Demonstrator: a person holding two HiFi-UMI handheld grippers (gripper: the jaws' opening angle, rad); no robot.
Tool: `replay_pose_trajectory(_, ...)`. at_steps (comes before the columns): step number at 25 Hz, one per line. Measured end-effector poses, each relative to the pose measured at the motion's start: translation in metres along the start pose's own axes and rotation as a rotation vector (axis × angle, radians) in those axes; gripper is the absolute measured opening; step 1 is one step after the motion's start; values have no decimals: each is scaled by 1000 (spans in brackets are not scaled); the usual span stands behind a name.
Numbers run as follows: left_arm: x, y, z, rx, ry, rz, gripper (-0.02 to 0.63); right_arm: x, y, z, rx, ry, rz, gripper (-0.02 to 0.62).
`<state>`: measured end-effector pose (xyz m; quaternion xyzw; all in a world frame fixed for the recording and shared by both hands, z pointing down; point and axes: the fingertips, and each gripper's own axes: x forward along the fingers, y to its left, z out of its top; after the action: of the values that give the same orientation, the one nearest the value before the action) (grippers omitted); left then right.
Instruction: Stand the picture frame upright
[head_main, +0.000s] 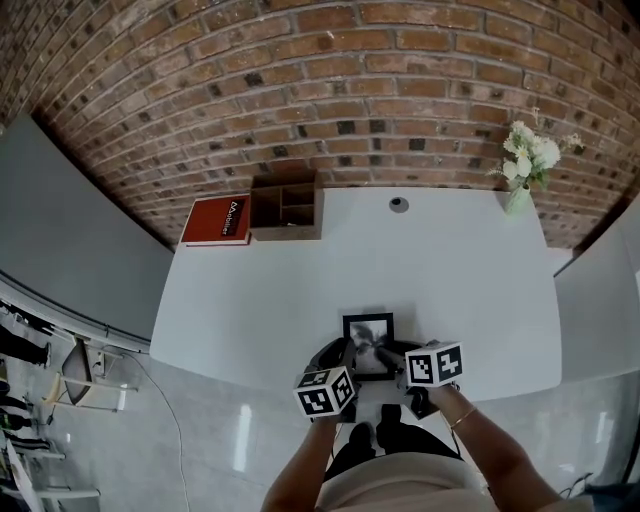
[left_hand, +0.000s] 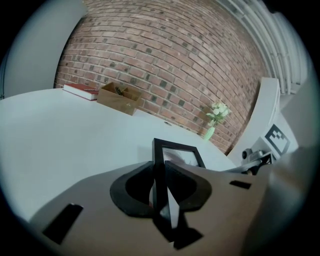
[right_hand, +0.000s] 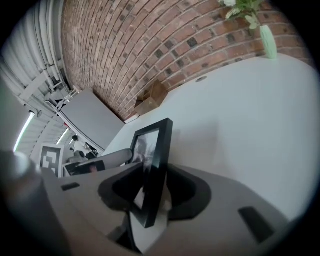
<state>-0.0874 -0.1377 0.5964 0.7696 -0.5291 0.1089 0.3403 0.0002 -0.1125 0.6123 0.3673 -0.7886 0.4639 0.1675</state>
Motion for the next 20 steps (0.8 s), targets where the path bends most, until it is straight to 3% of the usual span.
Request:
replay_pose_trajectory(8, 4, -23, 33, 73, -32, -26, 64, -24, 3, 34, -19, -111, 5, 123)
replay_pose_trajectory(20, 31, -86, 122, 188, -159, -74, 64, -77, -2, 124, -110, -291, 34, 123)
